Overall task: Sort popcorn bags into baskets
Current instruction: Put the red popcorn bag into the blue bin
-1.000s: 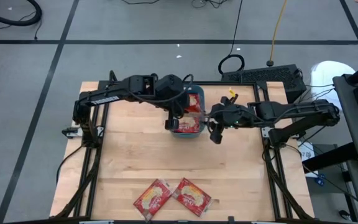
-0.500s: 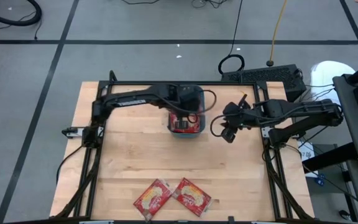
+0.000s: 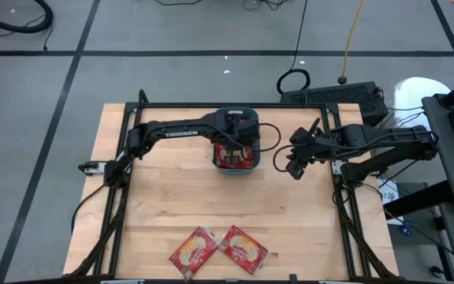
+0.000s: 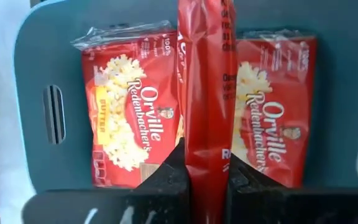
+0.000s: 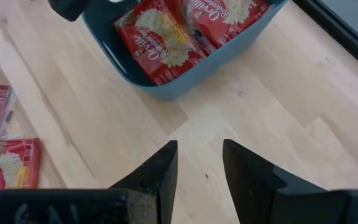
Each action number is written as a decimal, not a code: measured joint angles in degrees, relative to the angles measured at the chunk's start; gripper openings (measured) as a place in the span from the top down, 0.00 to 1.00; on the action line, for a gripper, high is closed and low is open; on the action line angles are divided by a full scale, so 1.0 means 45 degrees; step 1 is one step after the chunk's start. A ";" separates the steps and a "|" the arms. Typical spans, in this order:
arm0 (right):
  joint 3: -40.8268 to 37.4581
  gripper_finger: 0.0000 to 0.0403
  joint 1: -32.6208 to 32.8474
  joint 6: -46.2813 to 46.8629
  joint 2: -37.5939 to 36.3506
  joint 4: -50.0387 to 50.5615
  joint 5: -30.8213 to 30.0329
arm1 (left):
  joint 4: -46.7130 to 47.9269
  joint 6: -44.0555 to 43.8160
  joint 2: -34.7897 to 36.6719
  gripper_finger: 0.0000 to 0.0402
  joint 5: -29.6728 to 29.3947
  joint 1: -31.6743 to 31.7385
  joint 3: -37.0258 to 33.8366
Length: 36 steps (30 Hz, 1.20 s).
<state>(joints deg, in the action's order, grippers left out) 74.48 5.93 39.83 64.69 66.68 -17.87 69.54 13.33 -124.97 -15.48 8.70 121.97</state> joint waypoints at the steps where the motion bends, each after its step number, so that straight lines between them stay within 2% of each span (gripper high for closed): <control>1: 0.0000 0.71 0.0000 -0.0003 -0.0064 0.0004 0.0000 | 0.0026 -0.0208 0.0013 0.94 0.0032 -0.0009 0.0000; 9: 0.0000 0.71 0.0000 0.0003 -0.0167 -0.0061 -0.0015 | -0.0303 -0.0742 -0.0282 0.87 0.0193 -0.0012 0.0001; 21: 0.0000 0.71 0.0000 0.0009 -0.0162 -0.0482 -0.0019 | -0.0953 -0.0590 -0.0588 0.88 0.0090 0.0109 0.0005; 25: 0.0000 0.71 0.0000 0.0010 -0.0162 -0.0482 -0.0015 | -0.1191 -0.0073 -0.0577 0.87 0.0760 0.0099 0.0005; 29: 0.0000 0.71 0.0000 0.0010 -0.0162 -0.0482 -0.0015 | -0.1220 0.0026 -0.0577 0.79 0.1095 0.0090 0.0005; 36: 0.0000 0.71 0.0000 0.0010 -0.0162 -0.0482 -0.0010 | -0.0829 -0.0056 -0.0577 0.61 0.1302 0.0061 0.0005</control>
<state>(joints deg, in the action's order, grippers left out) 74.48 5.93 39.88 63.96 64.51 -17.91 65.81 13.08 -127.57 -9.62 8.97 121.99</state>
